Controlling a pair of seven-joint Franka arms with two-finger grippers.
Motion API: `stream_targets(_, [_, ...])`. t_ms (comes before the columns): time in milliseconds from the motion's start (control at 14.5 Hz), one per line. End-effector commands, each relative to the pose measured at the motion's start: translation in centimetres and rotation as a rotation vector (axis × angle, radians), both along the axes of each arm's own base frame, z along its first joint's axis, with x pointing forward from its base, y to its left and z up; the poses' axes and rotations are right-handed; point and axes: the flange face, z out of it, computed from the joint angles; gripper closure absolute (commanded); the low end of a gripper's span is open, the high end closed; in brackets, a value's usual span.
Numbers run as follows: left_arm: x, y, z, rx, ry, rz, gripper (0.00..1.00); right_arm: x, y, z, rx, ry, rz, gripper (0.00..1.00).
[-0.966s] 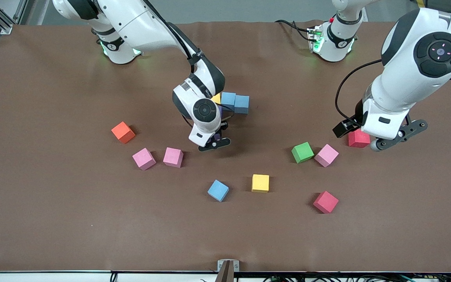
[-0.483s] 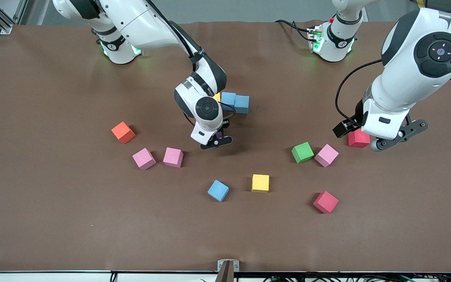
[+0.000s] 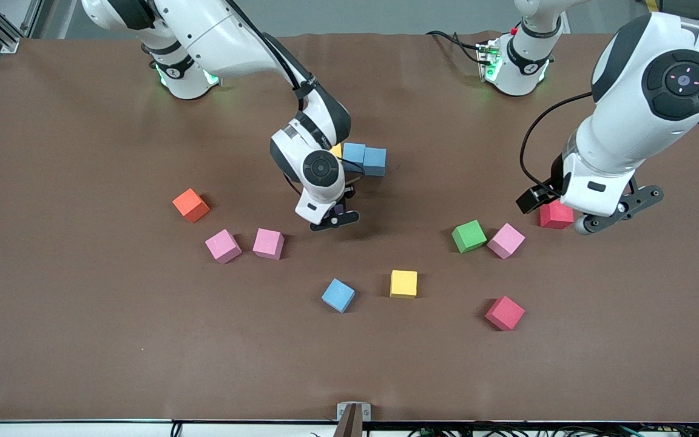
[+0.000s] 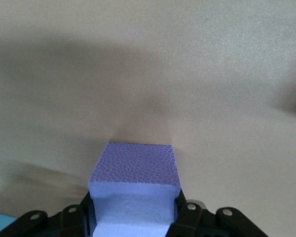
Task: Arrange 11 blocks into digit 3
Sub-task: 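Lower the purple cube next to the first purple cube with the right gripper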
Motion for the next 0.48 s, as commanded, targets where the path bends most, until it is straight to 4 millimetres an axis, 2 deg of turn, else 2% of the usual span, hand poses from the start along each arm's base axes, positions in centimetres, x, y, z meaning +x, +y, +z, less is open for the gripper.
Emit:
stream_targets(0, [0.0, 0.34, 0.61, 0.004, -0.005, -0.015, 0.0, -0.6, -0.04, -0.18, -0.005, 0.011, -0.018, 0.91])
stream_targets(414, [-0.05, 0.34, 0.67, 0.005, -0.005, -0.015, 0.0, -0.89, 0.26, -0.18, -0.005, 0.011, -0.015, 0.91])
